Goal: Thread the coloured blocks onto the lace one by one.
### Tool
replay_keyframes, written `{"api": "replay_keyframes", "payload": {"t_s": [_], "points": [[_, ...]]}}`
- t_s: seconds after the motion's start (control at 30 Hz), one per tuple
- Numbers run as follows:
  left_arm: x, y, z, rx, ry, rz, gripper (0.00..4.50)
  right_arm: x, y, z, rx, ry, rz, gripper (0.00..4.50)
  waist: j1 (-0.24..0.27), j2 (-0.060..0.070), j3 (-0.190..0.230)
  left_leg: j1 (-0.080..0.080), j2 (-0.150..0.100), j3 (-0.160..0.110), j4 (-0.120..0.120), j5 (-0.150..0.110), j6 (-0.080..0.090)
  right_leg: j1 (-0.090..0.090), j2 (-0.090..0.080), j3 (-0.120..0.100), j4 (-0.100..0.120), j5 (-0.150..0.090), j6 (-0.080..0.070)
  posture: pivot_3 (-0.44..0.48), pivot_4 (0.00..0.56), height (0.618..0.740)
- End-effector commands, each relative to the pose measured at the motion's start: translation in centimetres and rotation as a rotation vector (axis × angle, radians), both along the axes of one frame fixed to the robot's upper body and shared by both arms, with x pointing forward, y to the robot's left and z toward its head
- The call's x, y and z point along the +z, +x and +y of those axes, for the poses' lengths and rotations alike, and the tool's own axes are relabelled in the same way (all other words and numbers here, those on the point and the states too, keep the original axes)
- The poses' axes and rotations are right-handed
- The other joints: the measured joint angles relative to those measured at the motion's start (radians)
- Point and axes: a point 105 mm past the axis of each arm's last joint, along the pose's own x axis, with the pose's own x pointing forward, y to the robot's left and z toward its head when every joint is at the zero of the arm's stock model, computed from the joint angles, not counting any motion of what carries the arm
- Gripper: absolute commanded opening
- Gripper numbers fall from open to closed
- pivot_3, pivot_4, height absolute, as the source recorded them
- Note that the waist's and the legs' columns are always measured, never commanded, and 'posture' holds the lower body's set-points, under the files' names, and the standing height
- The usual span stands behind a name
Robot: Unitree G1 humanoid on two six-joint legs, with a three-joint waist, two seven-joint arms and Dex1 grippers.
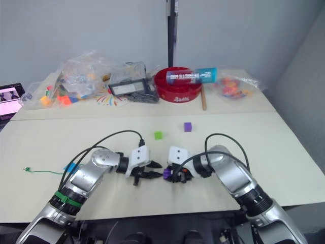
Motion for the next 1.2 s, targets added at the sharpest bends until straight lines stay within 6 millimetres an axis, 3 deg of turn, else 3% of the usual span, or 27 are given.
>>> {"api": "replay_keyframes", "payload": {"t_s": [0.03, 0.17, 0.2, 0.23, 0.43, 0.63, 0.83, 1.2], "points": [[1.9, -0.9, -0.5, -0.061, -0.059, -0.035, 3.12, 0.4, -0.2, 0.5, 0.009, 0.017, -0.003, 1.36, 0.000, 0.000, 0.000, 0.000, 0.000, 0.000, 0.000, 0.000, 0.000, 0.000, 0.000, 0.000, 0.000, 0.000, 0.000, 0.000, 0.150, 0.740], [2.3, -1.3, 0.0, -0.070, -0.059, -0.023, 4.48, 1.1, -0.2, 0.7, 0.005, 0.047, -0.012, 1.36, -0.004, 0.000, 0.000, 0.000, 0.000, 0.000, 0.000, 0.000, 0.000, 0.000, 0.000, 0.000, 0.000, 0.000, 0.000, 0.000, 0.150, 0.740], [2.3, -1.4, 0.1, -0.071, -0.058, -0.021, 4.48, 1.4, -0.2, 0.8, 0.007, 0.057, -0.012, 1.36, -0.004, 0.000, 0.000, 0.000, 0.000, 0.000, 0.000, 0.000, 0.000, -0.001, 0.000, 0.000, 0.000, 0.000, 0.000, 0.000, 0.150, 0.740], [2.3, -1.4, 0.1, -0.071, -0.058, -0.017, 4.50, 1.6, -0.2, 0.9, 0.008, 0.064, -0.016, 2.40, -0.004, 0.000, 0.000, 0.000, 0.000, 0.000, -0.001, 0.000, 0.000, -0.001, 0.000, 0.000, 0.000, 0.000, 0.000, 0.000, 0.150, 0.740], [1.9, -1.2, 0.0, -0.065, -0.067, 0.001, 4.50, 3.4, -0.4, 1.0, 0.021, 0.103, -0.038, 4.44, -0.002, 0.000, 0.000, -0.001, 0.000, 0.000, 0.000, 0.000, 0.000, -0.001, 0.000, 0.000, 0.000, 0.000, 0.000, 0.000, 0.150, 0.740], [1.4, -1.1, -0.9, -0.087, -0.075, 0.006, 4.50, 4.7, -1.4, -1.0, 0.018, 0.122, -0.026, 4.48, 0.005, 0.000, 0.000, -0.001, 0.000, -0.001, 0.000, 0.000, 0.000, -0.001, 0.000, 0.000, 0.000, 0.000, 0.000, 0.000, 0.150, 0.740], [0.8, -0.6, -2.3, -0.109, -0.080, 0.008, 4.50, 3.6, -2.0, -4.0, -0.029, 0.139, 0.015, 4.48, 0.011, 0.000, 0.000, -0.002, -0.001, -0.001, 0.000, 0.000, 0.000, 0.000, 0.000, -0.001, 0.000, 0.000, 0.000, 0.000, 0.150, 0.740], [-0.2, -0.6, -2.7, -0.141, -0.057, 0.004, 4.50, 2.6, -1.3, -4.7, -0.069, 0.137, -0.018, 4.48, 0.005, 0.000, 0.000, -0.001, 0.000, 0.000, 0.000, 0.000, 0.000, 0.000, 0.000, 0.000, -0.001, 0.000, 0.000, 0.000, 0.150, 0.740]]}}
